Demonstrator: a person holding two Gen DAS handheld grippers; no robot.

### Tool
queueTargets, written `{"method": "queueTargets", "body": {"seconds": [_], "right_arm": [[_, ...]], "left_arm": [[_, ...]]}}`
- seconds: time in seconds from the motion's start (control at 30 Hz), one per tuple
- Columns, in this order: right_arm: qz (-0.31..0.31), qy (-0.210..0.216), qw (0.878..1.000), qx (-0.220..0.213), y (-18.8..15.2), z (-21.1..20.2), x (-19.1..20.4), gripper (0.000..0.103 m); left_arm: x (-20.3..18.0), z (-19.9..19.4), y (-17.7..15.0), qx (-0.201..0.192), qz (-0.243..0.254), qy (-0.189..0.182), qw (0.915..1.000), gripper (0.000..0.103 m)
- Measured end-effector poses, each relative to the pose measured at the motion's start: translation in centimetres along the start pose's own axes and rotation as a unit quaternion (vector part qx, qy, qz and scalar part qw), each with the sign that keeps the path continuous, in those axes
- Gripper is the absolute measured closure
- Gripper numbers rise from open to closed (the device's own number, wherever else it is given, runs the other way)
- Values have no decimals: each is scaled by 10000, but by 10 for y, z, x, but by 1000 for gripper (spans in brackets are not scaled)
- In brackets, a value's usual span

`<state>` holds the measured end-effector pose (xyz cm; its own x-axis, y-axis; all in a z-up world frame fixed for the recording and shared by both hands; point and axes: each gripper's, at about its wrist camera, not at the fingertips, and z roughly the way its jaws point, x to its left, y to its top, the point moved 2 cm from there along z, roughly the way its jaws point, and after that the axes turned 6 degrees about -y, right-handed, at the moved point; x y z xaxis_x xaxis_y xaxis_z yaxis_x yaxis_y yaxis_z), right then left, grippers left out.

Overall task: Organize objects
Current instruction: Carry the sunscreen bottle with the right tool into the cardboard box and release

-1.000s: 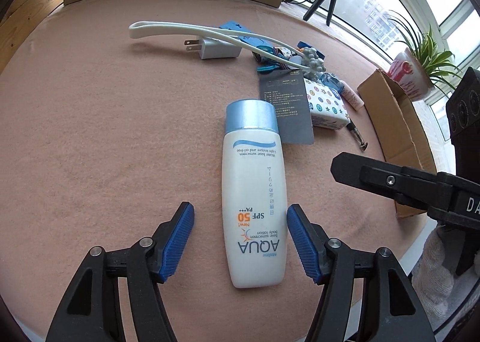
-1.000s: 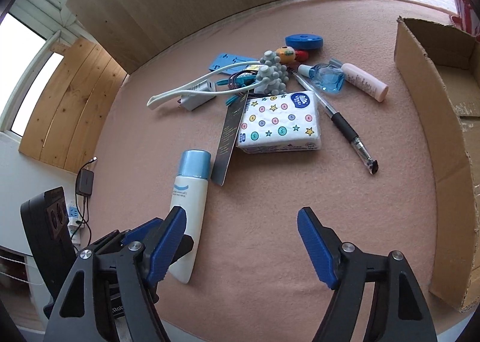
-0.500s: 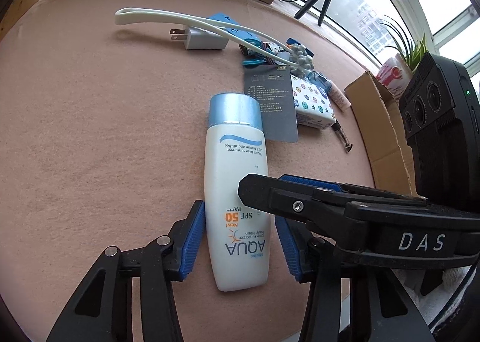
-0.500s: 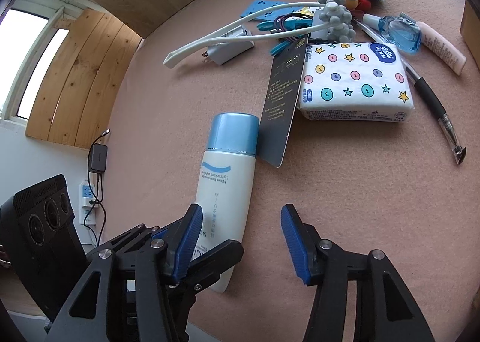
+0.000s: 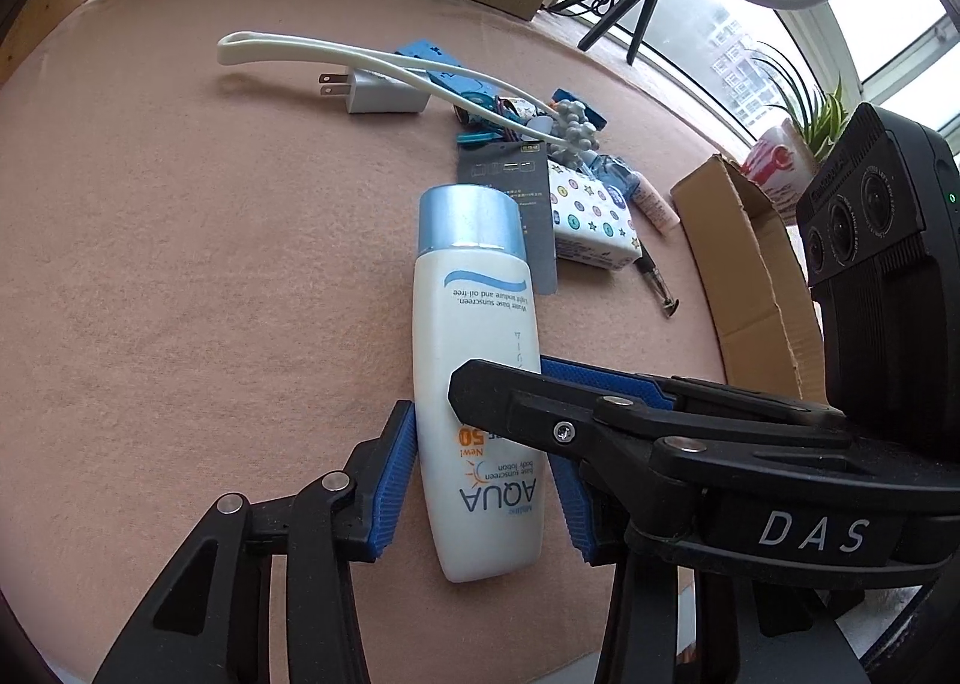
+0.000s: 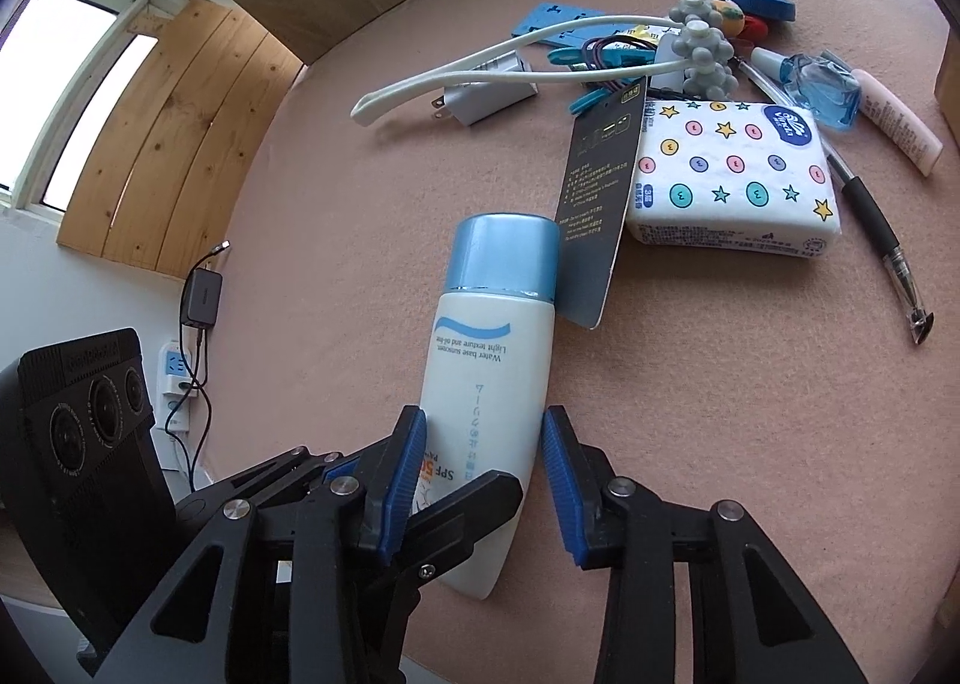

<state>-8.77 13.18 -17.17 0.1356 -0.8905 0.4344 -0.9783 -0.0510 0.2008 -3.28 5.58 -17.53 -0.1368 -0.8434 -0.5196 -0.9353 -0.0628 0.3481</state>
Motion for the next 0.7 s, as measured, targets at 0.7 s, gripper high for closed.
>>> {"method": "queueTargets", "body": {"seconds": [0.7], "right_arm": [[662,-331,9890,-1281,-6,-149,-94,66]], "left_arm": [[-180,39,37,-115,1299,-685,9891,56]]}}
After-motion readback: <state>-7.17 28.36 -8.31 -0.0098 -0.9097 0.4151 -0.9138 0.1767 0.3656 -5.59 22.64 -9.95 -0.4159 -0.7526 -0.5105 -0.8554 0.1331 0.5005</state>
